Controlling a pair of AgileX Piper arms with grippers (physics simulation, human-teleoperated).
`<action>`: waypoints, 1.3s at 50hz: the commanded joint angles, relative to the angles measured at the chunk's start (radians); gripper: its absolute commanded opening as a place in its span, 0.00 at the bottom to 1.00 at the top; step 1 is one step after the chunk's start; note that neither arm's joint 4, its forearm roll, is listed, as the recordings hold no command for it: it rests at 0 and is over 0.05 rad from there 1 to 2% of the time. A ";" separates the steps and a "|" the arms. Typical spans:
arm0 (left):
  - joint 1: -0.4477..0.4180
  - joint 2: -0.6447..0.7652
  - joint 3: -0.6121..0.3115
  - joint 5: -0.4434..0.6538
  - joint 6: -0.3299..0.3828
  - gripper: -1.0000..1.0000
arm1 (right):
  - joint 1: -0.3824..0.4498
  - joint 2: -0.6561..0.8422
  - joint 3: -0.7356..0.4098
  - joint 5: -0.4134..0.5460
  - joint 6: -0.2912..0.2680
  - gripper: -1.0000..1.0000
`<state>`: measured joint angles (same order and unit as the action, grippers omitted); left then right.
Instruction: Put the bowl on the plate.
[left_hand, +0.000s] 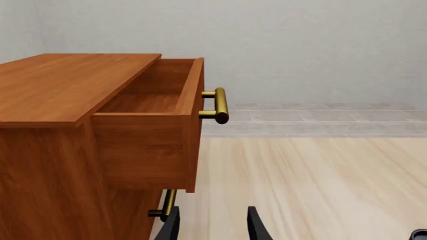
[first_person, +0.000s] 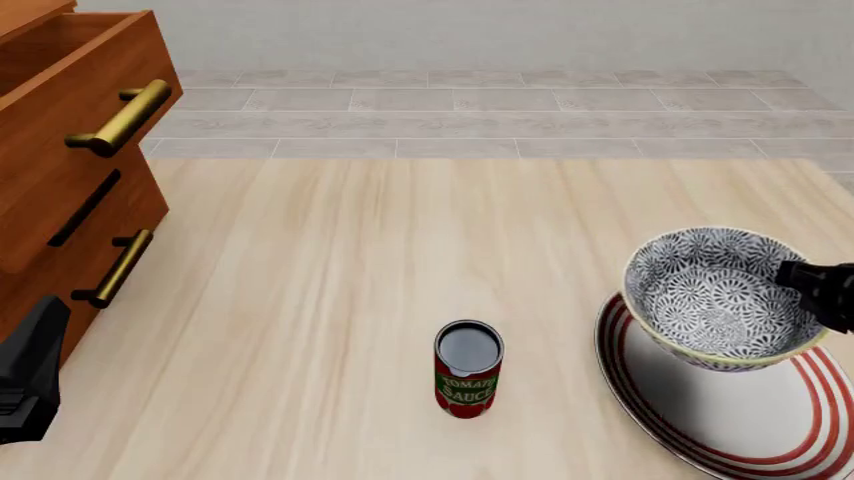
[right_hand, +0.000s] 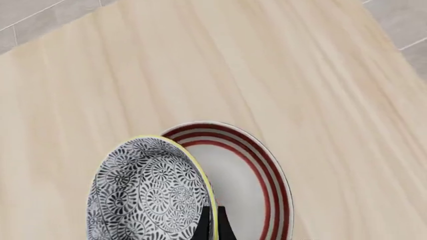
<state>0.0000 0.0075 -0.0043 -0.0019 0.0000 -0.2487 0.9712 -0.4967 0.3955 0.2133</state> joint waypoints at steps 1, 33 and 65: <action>0.000 0.000 0.000 0.000 0.000 1.00 | -0.008 0.015 0.056 -0.055 0.012 0.00; 0.000 0.000 0.000 0.000 0.000 1.00 | -0.018 0.057 0.114 -0.126 0.015 0.00; 0.000 0.000 0.000 0.000 0.000 1.00 | -0.036 0.019 0.060 -0.069 0.001 1.00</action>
<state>0.0000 0.0075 -0.0043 -0.0019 0.0000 -0.2751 1.0014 -0.4103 0.3048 0.2207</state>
